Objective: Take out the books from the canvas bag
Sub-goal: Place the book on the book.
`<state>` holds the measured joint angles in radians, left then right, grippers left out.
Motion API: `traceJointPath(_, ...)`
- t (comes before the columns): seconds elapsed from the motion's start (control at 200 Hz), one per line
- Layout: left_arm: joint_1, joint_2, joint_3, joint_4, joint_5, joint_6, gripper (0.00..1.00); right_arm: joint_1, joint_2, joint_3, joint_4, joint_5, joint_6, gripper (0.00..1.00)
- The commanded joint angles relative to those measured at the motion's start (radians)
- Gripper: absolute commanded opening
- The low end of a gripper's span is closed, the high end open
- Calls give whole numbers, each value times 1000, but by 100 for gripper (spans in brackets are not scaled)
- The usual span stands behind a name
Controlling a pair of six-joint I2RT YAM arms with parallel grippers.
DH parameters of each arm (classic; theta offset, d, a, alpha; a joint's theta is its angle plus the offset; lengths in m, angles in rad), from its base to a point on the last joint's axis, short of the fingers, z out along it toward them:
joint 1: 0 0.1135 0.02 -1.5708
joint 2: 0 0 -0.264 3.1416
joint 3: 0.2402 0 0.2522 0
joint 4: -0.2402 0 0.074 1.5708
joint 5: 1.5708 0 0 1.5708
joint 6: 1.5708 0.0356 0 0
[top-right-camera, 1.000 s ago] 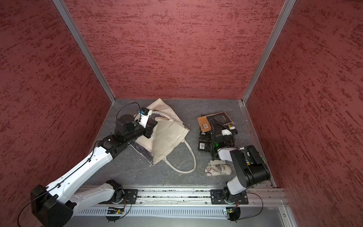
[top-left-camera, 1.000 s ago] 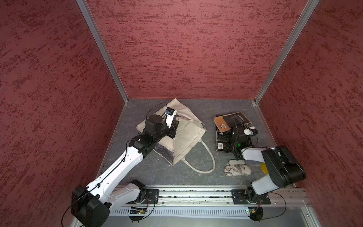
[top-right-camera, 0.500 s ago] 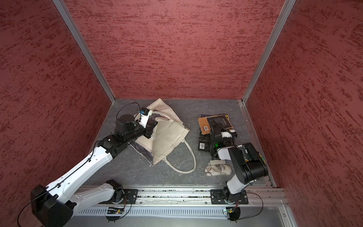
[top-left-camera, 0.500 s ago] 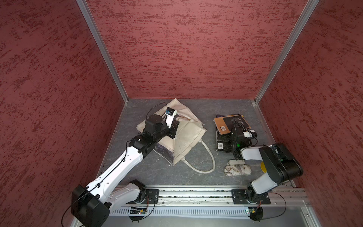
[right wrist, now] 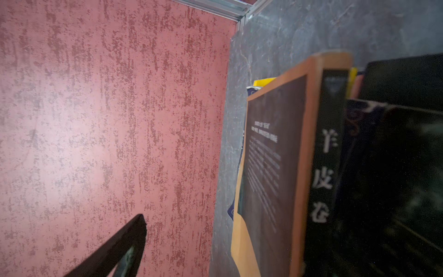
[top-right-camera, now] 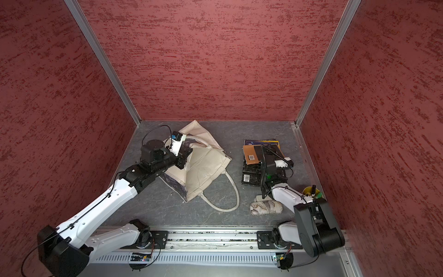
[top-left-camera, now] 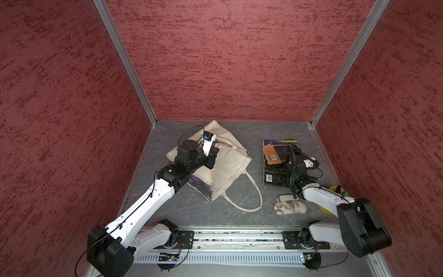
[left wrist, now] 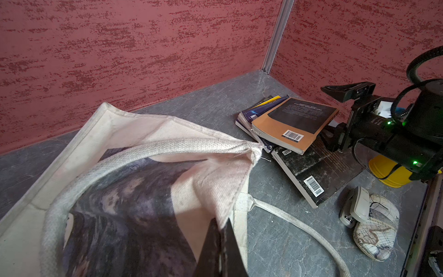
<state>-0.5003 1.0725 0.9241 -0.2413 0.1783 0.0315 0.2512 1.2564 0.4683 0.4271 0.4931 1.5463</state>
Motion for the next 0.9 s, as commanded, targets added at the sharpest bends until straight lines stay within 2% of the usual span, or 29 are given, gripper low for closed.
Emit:
traceJointPath(0.0, 1, -14, 24, 18, 12, 0, 0, -7, -42, 4, -89, -44, -19, 99)
traceJointPath(0.11, -1, -15, 24, 18, 11, 2, 0, -6, -53, 10, -115, -103, -31, 99)
traceJointPath(0.431, -5, -14, 24, 13, 6, 8, 0, -7, -138, 79, -343, -207, 13, 99)
traceJointPath(0.701, -7, -15, 24, 13, 4, 9, 0, -7, -169, 130, -472, -298, -20, 99)
traceJointPath(0.892, -9, -14, 25, 9, 1, 11, 0, -8, -190, 108, -478, -401, -19, 99)
